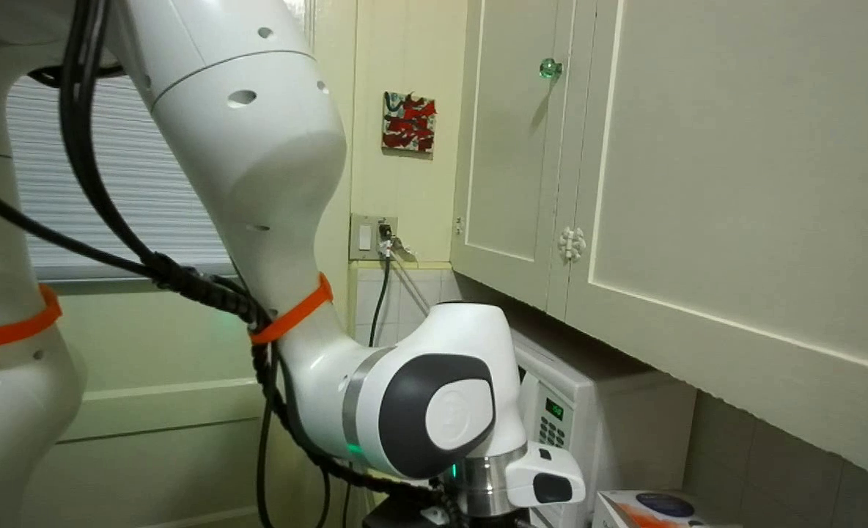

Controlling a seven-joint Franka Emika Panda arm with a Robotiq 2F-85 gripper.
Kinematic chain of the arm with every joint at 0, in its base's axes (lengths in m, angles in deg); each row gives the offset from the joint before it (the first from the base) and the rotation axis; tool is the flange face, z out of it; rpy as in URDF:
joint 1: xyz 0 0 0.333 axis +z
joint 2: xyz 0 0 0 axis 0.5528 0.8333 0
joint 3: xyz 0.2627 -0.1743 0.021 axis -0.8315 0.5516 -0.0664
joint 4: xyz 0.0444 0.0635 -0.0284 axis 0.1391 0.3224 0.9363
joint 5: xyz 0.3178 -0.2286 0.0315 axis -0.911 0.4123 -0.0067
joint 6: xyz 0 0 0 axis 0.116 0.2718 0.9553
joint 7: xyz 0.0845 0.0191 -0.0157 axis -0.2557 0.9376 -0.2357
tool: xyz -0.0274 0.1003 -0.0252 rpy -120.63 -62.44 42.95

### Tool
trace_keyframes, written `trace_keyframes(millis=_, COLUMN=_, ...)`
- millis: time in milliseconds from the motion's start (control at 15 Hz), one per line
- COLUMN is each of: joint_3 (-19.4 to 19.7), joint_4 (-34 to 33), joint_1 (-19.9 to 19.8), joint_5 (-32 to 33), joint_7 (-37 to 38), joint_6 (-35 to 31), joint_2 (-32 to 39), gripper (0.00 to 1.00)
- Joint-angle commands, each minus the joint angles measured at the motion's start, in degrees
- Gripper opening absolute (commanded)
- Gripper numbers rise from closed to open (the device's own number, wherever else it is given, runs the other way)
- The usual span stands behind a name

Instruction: Put the bowl over the microwave

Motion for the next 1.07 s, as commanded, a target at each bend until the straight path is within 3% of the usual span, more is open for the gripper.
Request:
trace_keyframes(millis=0, joint_3=2.5, joint_4=0.0, joint_1=-1.6, joint_5=1.2, joint_7=-6.9, joint_6=-8.4, joint_2=1.2, gripper=1.0)
trace_keyframes(millis=267, joint_3=3.7, joint_4=0.2, joint_1=0.0, joint_5=-10.5, joint_7=-19.5, joint_6=-15.3, joint_2=6.3, gripper=1.0)
trace_keyframes(millis=467, joint_3=2.1, joint_4=0.4, joint_1=0.6, joint_5=-20.4, joint_7=-28.8, joint_6=-17.6, joint_2=9.2, gripper=1.0)
trace_keyframes(millis=933, joint_3=-4.4, joint_4=-3.0, joint_1=-2.8, joint_5=-39.6, joint_7=-45.3, joint_6=-14.7, joint_2=11.6, gripper=1.0)
trace_keyframes(millis=1000, joint_3=-4.7, joint_4=-3.8, joint_1=-3.1, joint_5=-41.1, joint_7=-46.0, joint_6=-13.6, joint_2=12.0, gripper=0.75)
